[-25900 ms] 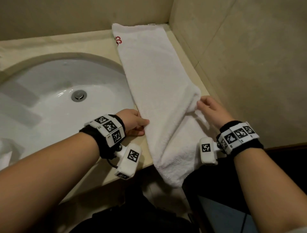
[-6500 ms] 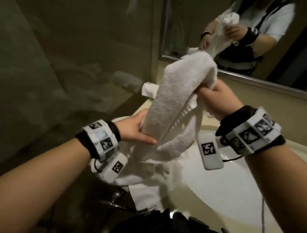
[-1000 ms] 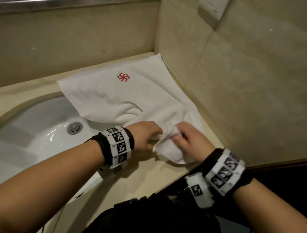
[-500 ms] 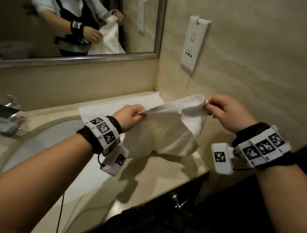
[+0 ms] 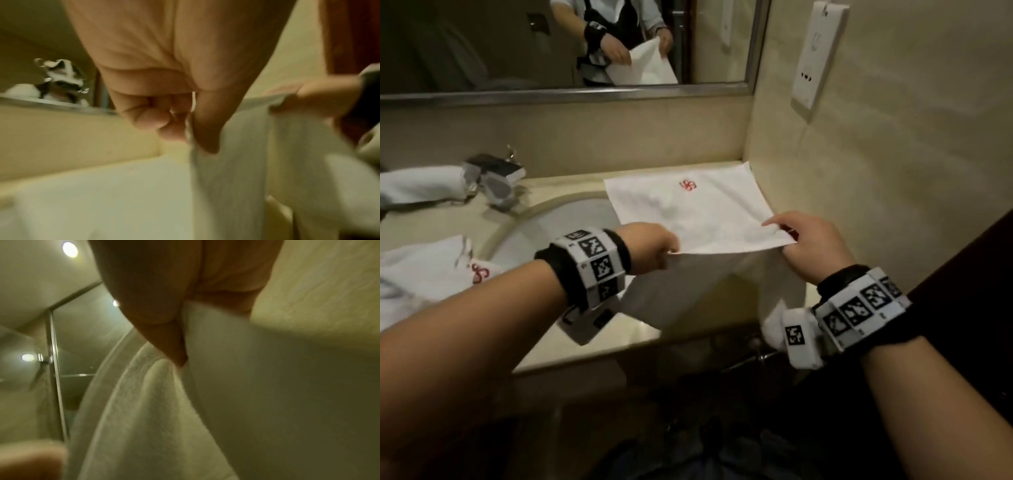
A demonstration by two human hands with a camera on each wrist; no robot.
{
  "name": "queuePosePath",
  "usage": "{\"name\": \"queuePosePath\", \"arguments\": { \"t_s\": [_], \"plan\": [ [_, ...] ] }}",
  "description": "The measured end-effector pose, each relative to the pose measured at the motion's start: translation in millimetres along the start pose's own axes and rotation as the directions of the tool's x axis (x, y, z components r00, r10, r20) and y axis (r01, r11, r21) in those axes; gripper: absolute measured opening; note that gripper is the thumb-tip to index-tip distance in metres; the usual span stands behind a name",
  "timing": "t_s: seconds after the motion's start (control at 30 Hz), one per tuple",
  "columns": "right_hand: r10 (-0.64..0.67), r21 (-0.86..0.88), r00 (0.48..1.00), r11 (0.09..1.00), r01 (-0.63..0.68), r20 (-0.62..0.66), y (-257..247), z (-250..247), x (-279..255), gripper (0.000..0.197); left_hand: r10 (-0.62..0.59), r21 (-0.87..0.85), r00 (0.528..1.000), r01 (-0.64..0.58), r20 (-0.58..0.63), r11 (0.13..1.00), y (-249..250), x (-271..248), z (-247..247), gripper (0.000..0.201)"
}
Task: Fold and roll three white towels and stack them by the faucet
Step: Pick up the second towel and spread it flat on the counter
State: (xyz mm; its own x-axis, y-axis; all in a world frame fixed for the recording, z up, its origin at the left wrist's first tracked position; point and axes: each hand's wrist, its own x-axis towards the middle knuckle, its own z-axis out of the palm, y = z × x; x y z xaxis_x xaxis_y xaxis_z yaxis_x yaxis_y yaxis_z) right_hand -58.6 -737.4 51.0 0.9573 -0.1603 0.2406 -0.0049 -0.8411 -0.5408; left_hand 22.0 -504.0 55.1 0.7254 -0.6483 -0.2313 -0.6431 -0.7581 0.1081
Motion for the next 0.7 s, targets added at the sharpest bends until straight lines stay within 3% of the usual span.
{"name": "queuePosePath", "arguments": {
  "t_s": [0.07,0.13,0.23,0.3,0.37,0.47,0.53,0.57,0.63,0.7],
  "plan": [
    [-0.08,0.077,0.996,0.994,0.083,-0.041,-1.3,2.0,-12.7,0.045,-0.126,-0.136,0.992,0.127,0.015,0.983,-16.9,-17.5,27.7,0.022],
    [-0.077,0.026,0.996,0.997,0.078,-0.041,9.4,7.6,-22.3,0.044,-0.219,-0.434,0.966,0.139,-0.139,0.89,-34.6,-32.3,45.8,0.02],
    [0.155,-0.182,0.979,0.975,-0.13,0.133,42.1,18.6,-37.7,0.033,-0.309,-0.763,0.909,-0.016,-0.281,0.646,-46.9,-50.8,53.6,0.011],
    [0.296,-0.234,0.919,0.943,-0.237,0.26,62.1,29.5,-49.5,0.027,-0.329,-0.807,0.904,-0.03,-0.274,0.589,-47.7,-62.1,54.0,0.02],
    [0.274,-0.096,0.921,0.961,-0.257,0.276,70.4,35.3,-57.2,0.023,-0.321,-0.777,0.919,0.026,-0.229,0.629,-48.7,-70.9,53.4,0.024],
    [0.188,0.184,0.974,0.961,-0.209,0.124,67.0,23.4,-64.5,0.021,-0.239,-0.653,0.964,0.108,-0.114,0.749,-48.5,-84.4,58.3,0.028],
    [0.168,0.191,0.954,0.957,-0.218,0.247,64.2,16.8,-68.9,0.018,-0.189,-0.526,0.98,0.19,0.056,0.829,-46.7,-91.9,69.8,0.028],
    [0.169,0.102,0.912,0.97,-0.222,0.374,65.3,18.3,-71.5,0.02,-0.164,-0.456,0.975,0.214,0.146,0.864,-45.0,-94.7,78.4,0.029],
    [0.247,-0.164,0.763,0.969,-0.185,0.597,71.6,30.3,-76.6,0.024,-0.135,-0.36,0.934,0.257,0.329,0.897,-42.4,-98.9,99.9,0.031],
    [0.329,-0.296,0.675,0.94,-0.168,0.661,81.5,45.2,-79.6,0.024,-0.124,-0.353,0.875,0.314,0.468,0.882,-40.5,-99.9,120.2,0.03]
  ]
}}
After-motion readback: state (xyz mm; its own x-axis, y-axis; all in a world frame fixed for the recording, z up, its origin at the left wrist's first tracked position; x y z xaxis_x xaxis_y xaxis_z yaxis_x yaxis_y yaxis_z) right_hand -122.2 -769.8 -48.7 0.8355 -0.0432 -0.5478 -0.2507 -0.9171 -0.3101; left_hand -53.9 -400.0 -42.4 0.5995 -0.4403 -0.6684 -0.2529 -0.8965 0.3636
